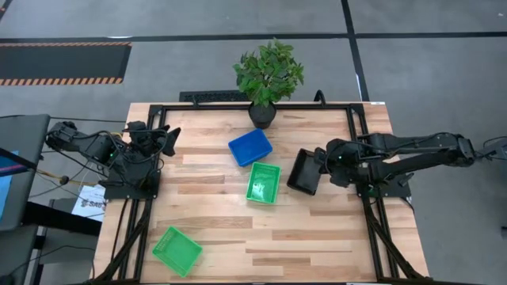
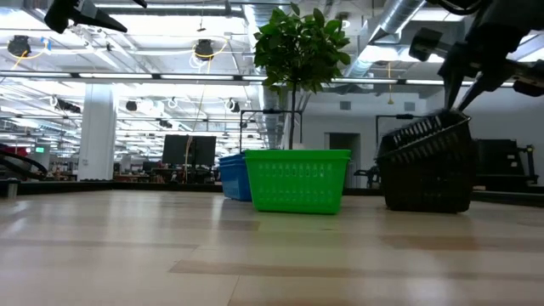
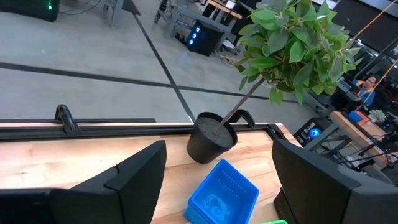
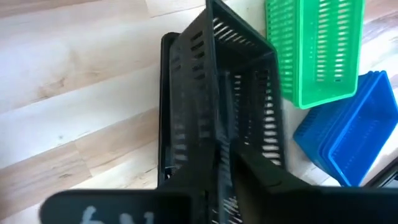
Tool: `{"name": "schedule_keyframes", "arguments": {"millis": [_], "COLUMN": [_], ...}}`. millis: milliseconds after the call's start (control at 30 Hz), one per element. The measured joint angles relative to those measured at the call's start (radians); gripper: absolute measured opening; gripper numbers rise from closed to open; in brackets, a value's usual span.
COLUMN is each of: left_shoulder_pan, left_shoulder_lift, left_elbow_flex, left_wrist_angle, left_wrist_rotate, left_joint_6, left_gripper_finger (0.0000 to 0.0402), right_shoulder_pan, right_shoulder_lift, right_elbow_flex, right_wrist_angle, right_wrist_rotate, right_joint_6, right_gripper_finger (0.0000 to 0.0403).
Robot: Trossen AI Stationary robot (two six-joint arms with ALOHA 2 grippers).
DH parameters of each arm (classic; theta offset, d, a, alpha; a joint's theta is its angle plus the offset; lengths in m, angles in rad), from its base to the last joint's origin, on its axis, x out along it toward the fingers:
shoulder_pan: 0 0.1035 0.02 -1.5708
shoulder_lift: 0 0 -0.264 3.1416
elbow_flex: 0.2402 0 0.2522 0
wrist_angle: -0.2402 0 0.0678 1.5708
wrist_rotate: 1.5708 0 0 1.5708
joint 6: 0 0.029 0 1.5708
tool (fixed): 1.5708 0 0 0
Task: Stack baskets by color
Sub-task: Stack the left black bin on the right black bins
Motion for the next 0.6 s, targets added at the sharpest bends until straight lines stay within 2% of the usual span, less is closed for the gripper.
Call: {"name": "schedule_keyframes", "arguments": {"millis": [233, 433, 500, 600], "left_shoulder_pan": [0.000, 0.000, 0.000, 0.000], "left_shoulder_lift": [0.000, 0.000, 0.000, 0.000], "left_elbow_flex": [0.000, 0.000, 0.000, 0.000], "left_wrist_angle": [0.000, 0.000, 0.000, 0.000], "left_wrist_rotate": [0.001, 0.002, 0.002, 0.002], "left_joint_6": [0.000, 0.000, 0.000, 0.000], "left_gripper_finger": [0.0281, 0.0281, 0.0281, 0.0281], "right_shoulder_pan": [0.000, 0.001, -0.004, -0.013], "right_shoulder_lift": [0.000, 0.000, 0.000, 0.000], "right_elbow_flex": [0.000, 0.023, 0.058, 0.118], "right_wrist_angle": [0.004, 0.008, 0.009, -0.010], "right_wrist_rotate": [0.000, 0.022, 0.040, 0.072], "right_joint_6": [0.033, 0.156, 0.225, 0.430], "right_gripper_finger": [0.0147, 0.0212, 0.0220, 0.0222]}}
